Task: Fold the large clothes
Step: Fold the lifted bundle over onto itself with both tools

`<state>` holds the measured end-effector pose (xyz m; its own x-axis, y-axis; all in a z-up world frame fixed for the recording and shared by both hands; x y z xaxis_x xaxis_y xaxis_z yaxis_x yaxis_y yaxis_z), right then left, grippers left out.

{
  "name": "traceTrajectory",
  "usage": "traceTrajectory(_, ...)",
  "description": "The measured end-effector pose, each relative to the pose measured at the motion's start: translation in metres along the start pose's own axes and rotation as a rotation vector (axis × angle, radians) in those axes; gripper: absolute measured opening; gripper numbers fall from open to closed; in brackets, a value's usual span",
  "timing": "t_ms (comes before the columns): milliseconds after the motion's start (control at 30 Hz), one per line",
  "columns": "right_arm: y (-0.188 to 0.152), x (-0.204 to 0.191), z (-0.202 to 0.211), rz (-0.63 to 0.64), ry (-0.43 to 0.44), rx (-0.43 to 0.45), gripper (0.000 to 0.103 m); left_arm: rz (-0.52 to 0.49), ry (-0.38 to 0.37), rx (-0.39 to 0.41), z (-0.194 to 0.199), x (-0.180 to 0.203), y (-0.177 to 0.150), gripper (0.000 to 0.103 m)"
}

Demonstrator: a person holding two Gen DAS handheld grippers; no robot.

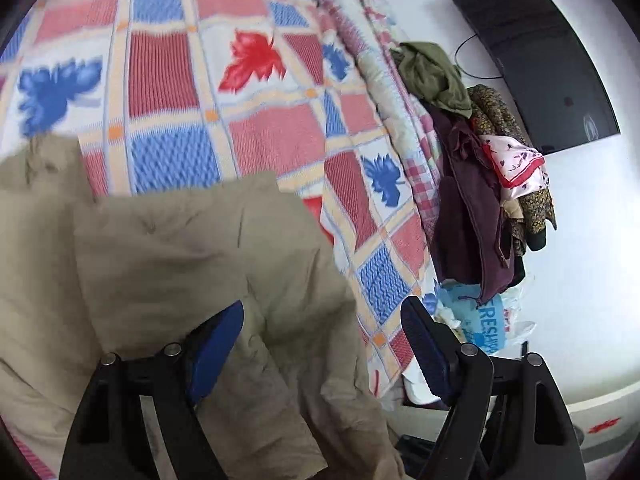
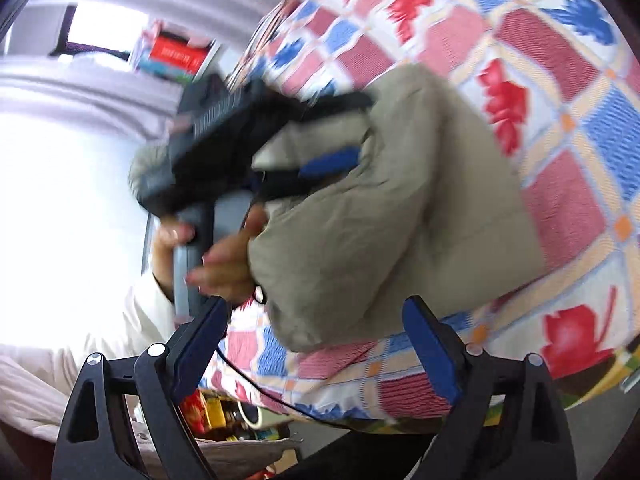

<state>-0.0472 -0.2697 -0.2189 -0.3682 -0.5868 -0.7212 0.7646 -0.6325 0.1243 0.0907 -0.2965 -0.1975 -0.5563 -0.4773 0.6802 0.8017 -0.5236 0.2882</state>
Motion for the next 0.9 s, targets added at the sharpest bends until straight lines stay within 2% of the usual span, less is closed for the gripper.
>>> traceTrajectory(100, -0.002, -0.003, -0.016, 0.029, -0.117, 0.015, 0.091, -0.049, 0.114, 0.089, 0.035, -0.005, 0.005, 0.081)
traceTrajectory(133, 0.001, 0.0, -0.021, 0.032, -0.156, 0.028, 0.085, -0.06, 0.155, 0.114, 0.046, -0.01, 0.005, 0.081)
traceTrajectory(167, 0.003, 0.002, -0.02, 0.033, -0.188, 0.05, 0.061, -0.067, 0.193, 0.143, 0.06, -0.019, 0.003, 0.081)
traceTrajectory(233, 0.007, 0.016, -0.019, 0.02, -0.261, 0.067, 0.023, -0.043, 0.224, 0.166, 0.08, -0.04, -0.004, 0.081)
traceTrajectory(267, 0.009, 0.023, -0.016, -0.001, -0.266, 0.075, 0.02, -0.021, 0.246, 0.169, 0.087, -0.054, -0.008, 0.081)
traceTrajectory(400, 0.007, 0.067, -0.001, -0.117, -0.301, 0.088, 0.018, 0.06, 0.338, 0.167, 0.099, -0.106, -0.019, 0.081)
traceTrajectory(500, 0.003, 0.088, 0.004, -0.168, -0.319, 0.098, 0.018, 0.087, 0.357, 0.165, 0.082, -0.126, -0.018, 0.081)
traceTrajectory(567, 0.001, 0.099, 0.004, -0.188, -0.321, 0.104, 0.018, 0.067, 0.361, 0.162, 0.064, -0.126, -0.015, 0.081)
traceTrajectory(767, 0.003, 0.127, 0.01, -0.194, -0.371, 0.101, 0.018, -0.037, 0.442, 0.139, 0.012, -0.112, 0.002, 0.081)
traceTrajectory(900, 0.002, 0.136, 0.034, -0.253, -0.306, 0.116, 0.02, -0.044, 0.46, 0.128, 0.008, -0.112, 0.003, 0.081)
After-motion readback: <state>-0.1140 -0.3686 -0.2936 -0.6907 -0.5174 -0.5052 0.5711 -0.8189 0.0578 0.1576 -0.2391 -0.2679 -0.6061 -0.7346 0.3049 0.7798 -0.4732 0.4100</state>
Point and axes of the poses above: each gripper's, at about its wrist camera, not at the fingertips, and z roughly against the way its jaws point, x to its right, y to its top, the point moved 7 cm from there along -z, roughly the way its jaws point, and after that the axes turned 6 degrees about -z, right-handed, at the moved point
